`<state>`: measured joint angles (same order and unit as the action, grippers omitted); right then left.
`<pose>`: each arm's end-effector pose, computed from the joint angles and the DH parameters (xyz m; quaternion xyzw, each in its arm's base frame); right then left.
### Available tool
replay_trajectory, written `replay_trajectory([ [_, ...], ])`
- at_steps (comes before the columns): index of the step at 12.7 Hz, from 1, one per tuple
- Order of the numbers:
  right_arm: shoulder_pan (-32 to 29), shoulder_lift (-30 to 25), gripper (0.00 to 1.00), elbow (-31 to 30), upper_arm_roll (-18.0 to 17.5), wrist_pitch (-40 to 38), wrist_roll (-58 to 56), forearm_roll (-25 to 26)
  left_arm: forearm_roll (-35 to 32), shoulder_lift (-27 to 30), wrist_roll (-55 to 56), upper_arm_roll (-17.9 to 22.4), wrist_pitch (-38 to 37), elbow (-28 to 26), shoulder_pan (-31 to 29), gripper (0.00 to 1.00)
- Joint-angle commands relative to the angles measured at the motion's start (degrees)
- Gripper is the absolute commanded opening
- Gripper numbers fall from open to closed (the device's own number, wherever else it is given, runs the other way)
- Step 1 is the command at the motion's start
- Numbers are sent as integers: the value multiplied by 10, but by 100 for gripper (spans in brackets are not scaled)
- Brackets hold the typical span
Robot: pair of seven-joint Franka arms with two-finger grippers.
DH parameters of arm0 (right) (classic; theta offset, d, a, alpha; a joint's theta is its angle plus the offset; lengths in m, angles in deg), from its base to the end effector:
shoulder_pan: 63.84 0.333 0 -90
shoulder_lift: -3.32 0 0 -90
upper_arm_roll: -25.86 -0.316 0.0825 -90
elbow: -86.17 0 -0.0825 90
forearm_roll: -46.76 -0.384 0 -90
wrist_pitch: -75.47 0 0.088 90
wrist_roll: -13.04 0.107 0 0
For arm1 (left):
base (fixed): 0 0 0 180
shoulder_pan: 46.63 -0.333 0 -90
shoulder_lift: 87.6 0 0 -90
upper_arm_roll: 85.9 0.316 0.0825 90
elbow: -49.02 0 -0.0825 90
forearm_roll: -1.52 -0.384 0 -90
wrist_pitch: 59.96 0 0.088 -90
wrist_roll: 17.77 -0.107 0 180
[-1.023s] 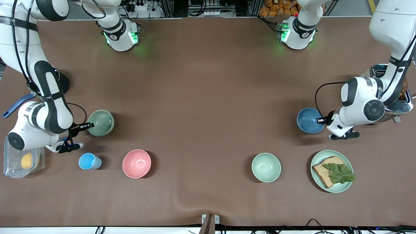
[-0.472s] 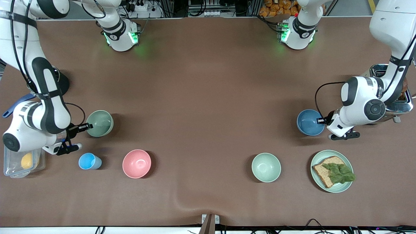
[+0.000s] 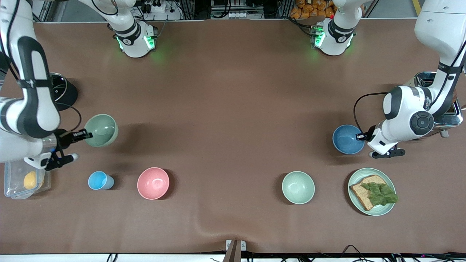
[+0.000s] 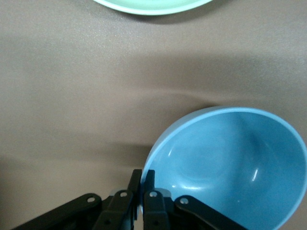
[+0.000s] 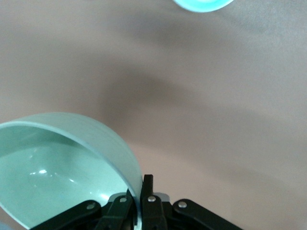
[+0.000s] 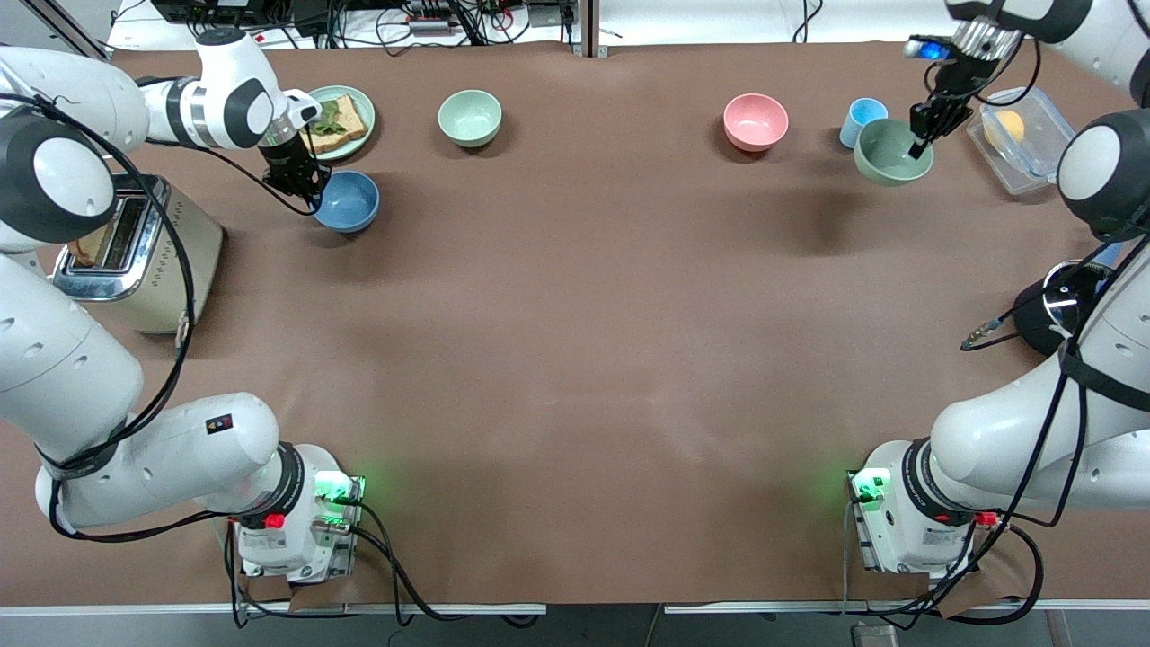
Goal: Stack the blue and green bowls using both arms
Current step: 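Lift the green bowl with the right gripper and carry it toward the table middle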
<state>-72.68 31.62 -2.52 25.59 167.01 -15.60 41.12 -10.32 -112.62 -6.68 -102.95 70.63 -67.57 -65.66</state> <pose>0.6302 -0.0849 0.3374 -0.9614 -0.1578 0.1929 0.1165 0.5793 0.0266 0.2232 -0.9954 -0.0478 0.0815 0.0159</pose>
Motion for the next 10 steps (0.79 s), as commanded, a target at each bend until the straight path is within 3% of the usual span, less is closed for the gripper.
replay_trajectory([
  [1,17,-25,0,-1,1,-22,-7,0,-12,9,3,-5,0,1,-6,0],
  [10,20,-31,0,-1,0,-29,-7,0,0,26,2,-25,-40,24,-7,0],
])
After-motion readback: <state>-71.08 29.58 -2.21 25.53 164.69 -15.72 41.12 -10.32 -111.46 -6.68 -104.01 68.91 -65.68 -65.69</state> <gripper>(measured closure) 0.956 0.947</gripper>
